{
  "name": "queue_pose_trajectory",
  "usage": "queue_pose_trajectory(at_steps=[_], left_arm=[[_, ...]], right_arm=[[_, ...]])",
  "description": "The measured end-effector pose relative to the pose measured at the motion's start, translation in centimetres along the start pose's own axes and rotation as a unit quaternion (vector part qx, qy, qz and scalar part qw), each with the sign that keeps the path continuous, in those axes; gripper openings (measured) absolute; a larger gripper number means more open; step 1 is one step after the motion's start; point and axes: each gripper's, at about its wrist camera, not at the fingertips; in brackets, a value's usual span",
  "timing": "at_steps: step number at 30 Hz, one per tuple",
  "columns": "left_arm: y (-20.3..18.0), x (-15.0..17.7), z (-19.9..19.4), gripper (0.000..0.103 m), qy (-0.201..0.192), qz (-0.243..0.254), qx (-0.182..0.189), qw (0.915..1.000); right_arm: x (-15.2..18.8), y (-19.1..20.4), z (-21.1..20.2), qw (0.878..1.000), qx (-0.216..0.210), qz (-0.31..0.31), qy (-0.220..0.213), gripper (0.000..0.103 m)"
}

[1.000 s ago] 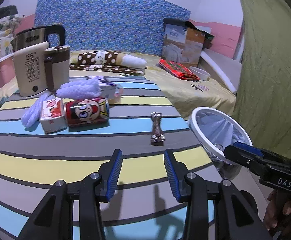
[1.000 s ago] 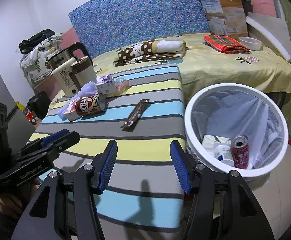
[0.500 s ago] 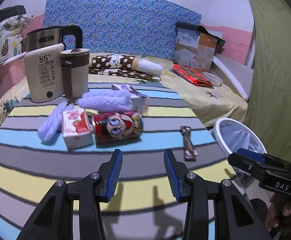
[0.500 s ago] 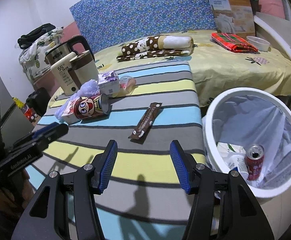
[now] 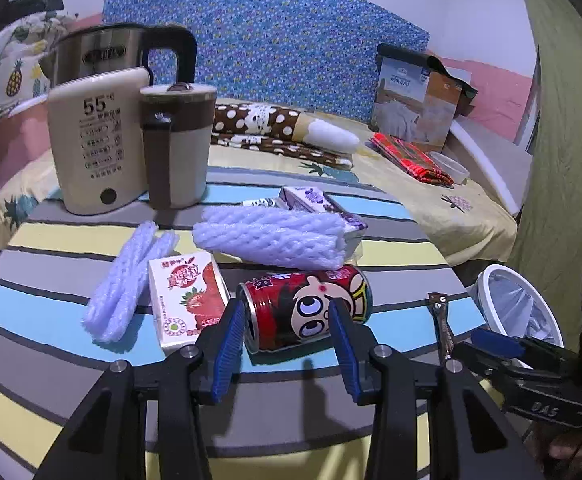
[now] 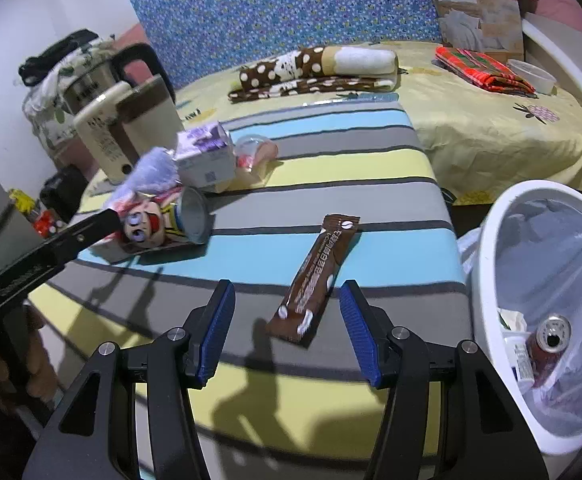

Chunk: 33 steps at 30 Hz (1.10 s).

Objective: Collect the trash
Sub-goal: 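Grasp the chocolate bar wrapper with the right gripper while the left gripper grasps the red can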

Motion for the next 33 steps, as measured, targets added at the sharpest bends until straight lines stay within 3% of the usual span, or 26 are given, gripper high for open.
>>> queue_pose_trajectory(at_steps=[5, 10, 18, 25, 33], left_arm=[[0.0, 0.3, 0.9, 0.043, 0.012, -0.006, 0.004, 0.9999], [-0.7, 0.9, 0.4, 0.043, 0.018, -0.008, 0.032, 0.9993], [-3.8, 2.3, -2.2, 0.043, 0.014, 0.014, 0.084, 0.9963], [-3.9, 0.9, -2.5, 0.053, -0.023, 0.037, 0.044, 0.9981], [-4.3, 0.9, 1.3, 0.06, 0.01, 0.062, 0.037, 0.9973]], right_arm=[[0.0, -0.2, 1.4, 1.0, 0.015, 0.003, 0.019, 0.054], [0.1, -0.4, 0.7, 1.0, 0.02, 0.005, 0.019, 0.032], [1.0, -1.8, -0.9, 1.0, 0.018, 0.019, 0.015, 0.029], [1.5, -2.1, -1.6, 1.0, 0.011, 0.022, 0.012, 0.028], [1.4, -2.5, -1.5, 1.0, 0.001, 0.025, 0.013, 0.028]])
Point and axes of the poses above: each gripper's, at about its wrist camera, not at the fingertips, and z roughly the way its jaws point, y to its left, x to its underside, and after that the axes turned 10 degrees about -x, right-handed
